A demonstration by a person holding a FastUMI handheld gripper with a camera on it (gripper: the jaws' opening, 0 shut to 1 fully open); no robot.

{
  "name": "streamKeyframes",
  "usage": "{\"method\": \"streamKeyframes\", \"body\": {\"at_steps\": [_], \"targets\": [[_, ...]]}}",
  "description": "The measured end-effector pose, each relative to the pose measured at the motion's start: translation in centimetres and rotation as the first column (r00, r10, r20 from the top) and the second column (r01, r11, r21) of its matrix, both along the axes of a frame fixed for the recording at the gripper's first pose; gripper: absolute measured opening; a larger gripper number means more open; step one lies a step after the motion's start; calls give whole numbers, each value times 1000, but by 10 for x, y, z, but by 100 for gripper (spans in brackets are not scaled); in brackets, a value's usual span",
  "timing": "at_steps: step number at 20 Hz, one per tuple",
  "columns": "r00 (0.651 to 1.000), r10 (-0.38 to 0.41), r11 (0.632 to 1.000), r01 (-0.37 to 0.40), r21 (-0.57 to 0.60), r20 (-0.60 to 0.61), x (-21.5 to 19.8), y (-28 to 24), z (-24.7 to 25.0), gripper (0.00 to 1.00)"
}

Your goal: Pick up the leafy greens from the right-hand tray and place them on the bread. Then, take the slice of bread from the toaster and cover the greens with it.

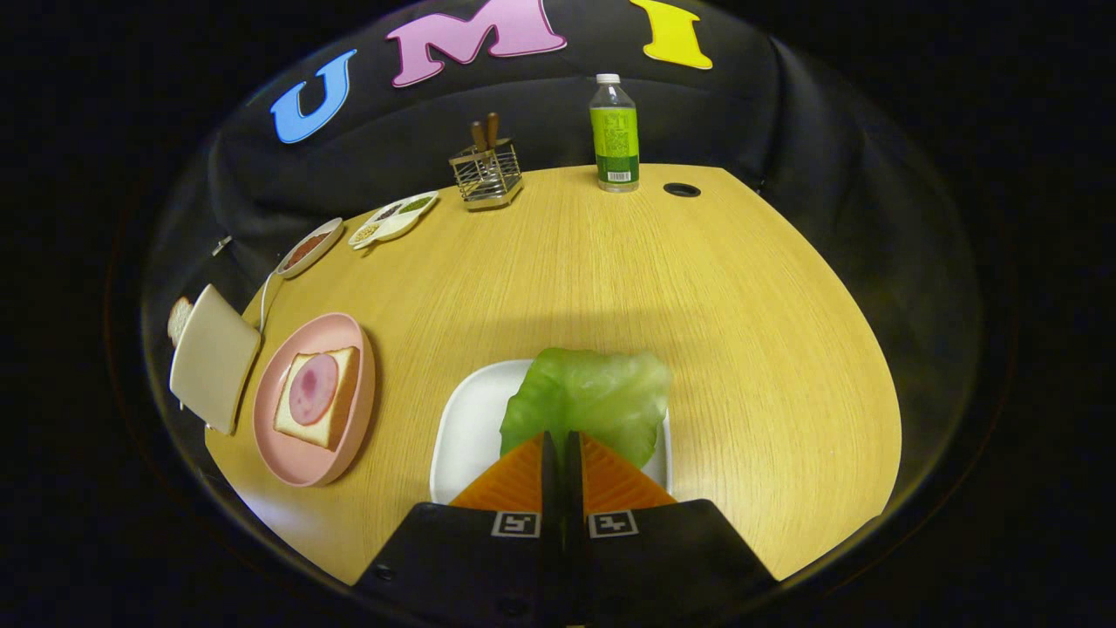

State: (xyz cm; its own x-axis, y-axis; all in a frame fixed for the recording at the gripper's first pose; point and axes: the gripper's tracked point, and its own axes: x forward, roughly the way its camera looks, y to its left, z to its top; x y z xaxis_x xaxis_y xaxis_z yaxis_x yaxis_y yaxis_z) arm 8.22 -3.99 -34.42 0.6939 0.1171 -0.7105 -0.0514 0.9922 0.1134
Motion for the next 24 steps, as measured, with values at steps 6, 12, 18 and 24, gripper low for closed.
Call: {"method": "streamKeyframes", "body": {"at_steps": [6,12,18,24], "targets": [[996,8,999,-3,-55,89,0,-5,59,5],[989,29,993,-13,-115,143,-7,16,110,5],[979,99,988,-75,-137,178,-10,82,137,5],[971,177,976,-151,-157,162,-7,146,130,5]]}}
